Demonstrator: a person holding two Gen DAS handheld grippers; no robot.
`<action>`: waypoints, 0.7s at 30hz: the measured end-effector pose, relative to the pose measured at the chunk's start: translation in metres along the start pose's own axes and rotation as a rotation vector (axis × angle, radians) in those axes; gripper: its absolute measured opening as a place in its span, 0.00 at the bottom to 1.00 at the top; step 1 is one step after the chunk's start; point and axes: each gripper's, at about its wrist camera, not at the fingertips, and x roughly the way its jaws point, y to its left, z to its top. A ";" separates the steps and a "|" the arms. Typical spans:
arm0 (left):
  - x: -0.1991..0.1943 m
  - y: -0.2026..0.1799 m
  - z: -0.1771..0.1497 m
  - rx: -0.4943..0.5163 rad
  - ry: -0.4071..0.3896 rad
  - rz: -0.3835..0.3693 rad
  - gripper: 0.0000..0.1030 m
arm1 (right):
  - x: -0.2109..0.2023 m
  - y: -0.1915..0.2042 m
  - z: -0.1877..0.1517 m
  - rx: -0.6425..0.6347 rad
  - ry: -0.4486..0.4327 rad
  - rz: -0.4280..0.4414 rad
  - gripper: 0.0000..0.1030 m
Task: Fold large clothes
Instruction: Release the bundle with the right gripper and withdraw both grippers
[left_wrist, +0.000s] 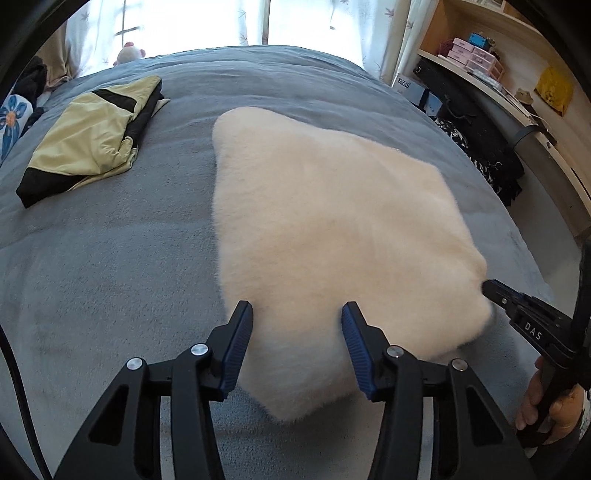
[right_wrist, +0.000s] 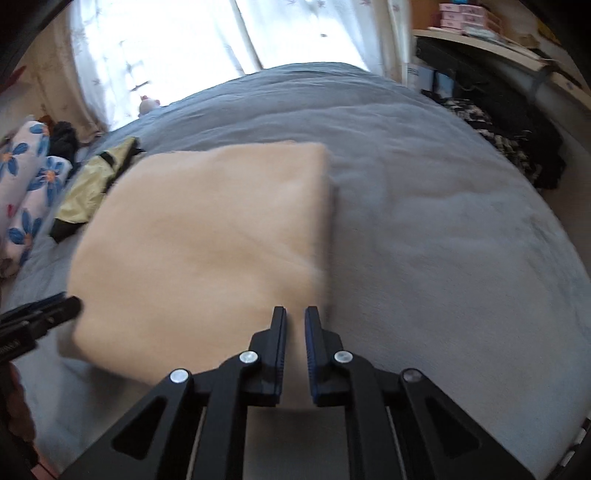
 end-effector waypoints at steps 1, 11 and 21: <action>0.000 0.000 -0.001 -0.007 0.000 0.000 0.47 | -0.001 -0.004 -0.002 0.014 0.005 -0.009 0.12; -0.005 -0.002 -0.006 -0.041 0.004 0.019 0.50 | -0.009 -0.014 -0.020 0.119 0.013 0.015 0.12; -0.019 0.003 -0.018 -0.056 0.006 0.030 0.51 | -0.024 -0.014 -0.030 0.187 0.027 0.008 0.12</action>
